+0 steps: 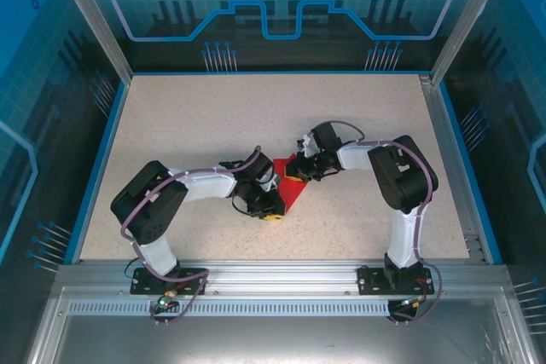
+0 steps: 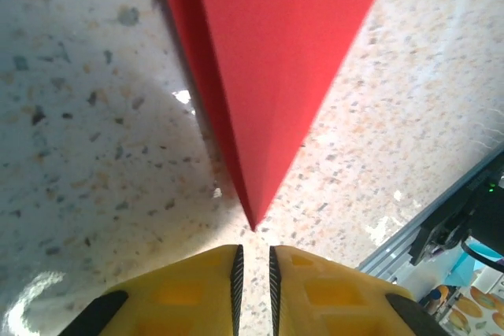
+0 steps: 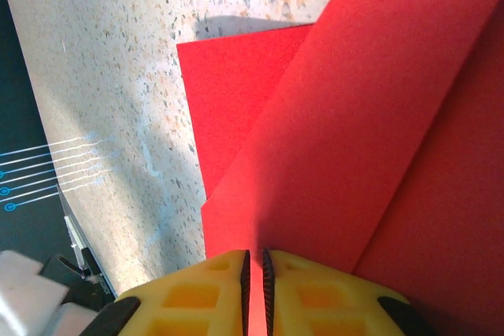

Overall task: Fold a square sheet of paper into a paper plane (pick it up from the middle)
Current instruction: Fourth fold the wing at the center of the table.

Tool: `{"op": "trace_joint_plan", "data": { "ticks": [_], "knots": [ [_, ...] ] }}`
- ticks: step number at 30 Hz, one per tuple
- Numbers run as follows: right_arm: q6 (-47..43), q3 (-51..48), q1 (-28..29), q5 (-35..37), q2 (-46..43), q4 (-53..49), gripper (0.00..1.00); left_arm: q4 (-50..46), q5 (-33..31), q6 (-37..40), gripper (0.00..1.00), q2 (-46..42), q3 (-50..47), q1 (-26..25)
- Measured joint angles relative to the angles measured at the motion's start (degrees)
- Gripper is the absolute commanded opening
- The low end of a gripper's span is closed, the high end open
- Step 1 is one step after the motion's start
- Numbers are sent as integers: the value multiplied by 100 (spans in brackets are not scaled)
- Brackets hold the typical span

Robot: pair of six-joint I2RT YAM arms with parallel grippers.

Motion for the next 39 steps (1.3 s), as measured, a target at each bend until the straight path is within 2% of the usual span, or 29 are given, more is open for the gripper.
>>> {"op": "trace_joint_plan", "data": {
  "ticks": [6,11,19,26,39],
  "knots": [
    [-2,42,7,-24,-17,-57,22,31,-507,-166,22,-498,4,321],
    [-4,125,35,50,-70,-229,26,17,-914,-350,24,-446,157,708],
    [7,61,-9,599,-654,-717,29,46,-1134,-365,27,245,1200,719],
    [72,-389,-380,892,-1453,-800,34,-205,-1281,-238,30,673,1650,717],
    [304,-802,-415,1036,-1270,-951,37,-752,-1519,11,33,1062,2041,693]
  ]
}}
